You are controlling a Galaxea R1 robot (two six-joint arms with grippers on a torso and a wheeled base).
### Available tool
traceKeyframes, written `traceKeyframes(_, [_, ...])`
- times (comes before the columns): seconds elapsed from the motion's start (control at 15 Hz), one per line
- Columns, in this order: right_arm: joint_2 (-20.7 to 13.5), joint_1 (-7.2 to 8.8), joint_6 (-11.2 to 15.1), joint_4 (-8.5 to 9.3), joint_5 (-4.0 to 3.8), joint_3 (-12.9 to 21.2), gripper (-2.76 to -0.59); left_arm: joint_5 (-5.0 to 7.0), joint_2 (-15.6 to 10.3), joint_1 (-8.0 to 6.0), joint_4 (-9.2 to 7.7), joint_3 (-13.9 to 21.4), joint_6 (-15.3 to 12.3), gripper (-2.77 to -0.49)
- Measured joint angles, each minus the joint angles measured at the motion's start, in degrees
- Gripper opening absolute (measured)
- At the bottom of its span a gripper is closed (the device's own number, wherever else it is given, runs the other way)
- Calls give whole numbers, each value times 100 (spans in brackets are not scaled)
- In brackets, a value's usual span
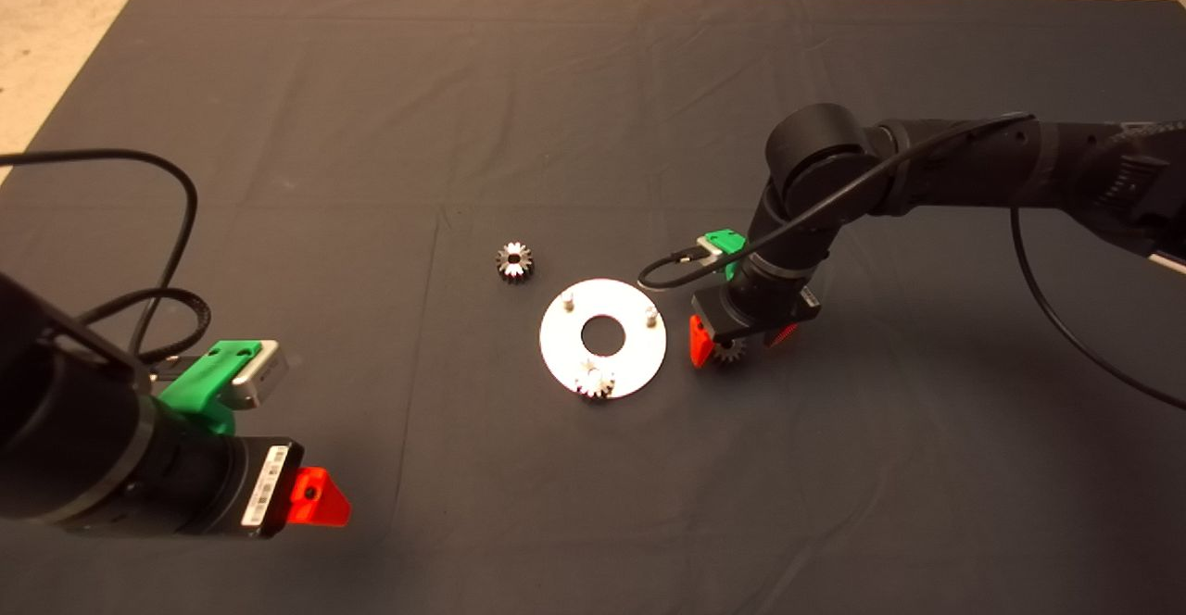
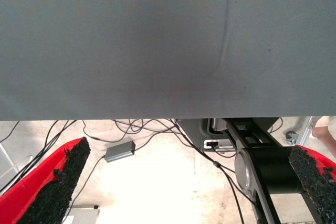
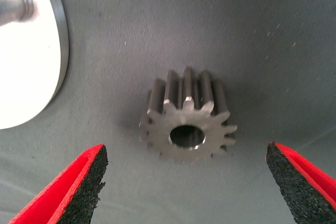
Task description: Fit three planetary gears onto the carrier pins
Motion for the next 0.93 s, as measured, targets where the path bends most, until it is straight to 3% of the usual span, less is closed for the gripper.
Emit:
traceKeyframes(0.67, [15,-17,-203,-107,2,0,-155,0,-196,-16,-1,105,337,-49])
traceKeyframes(0.93, [15,-20,-405,-214,2,0,-168,-2,-522,-16,-3,191,619,-49])
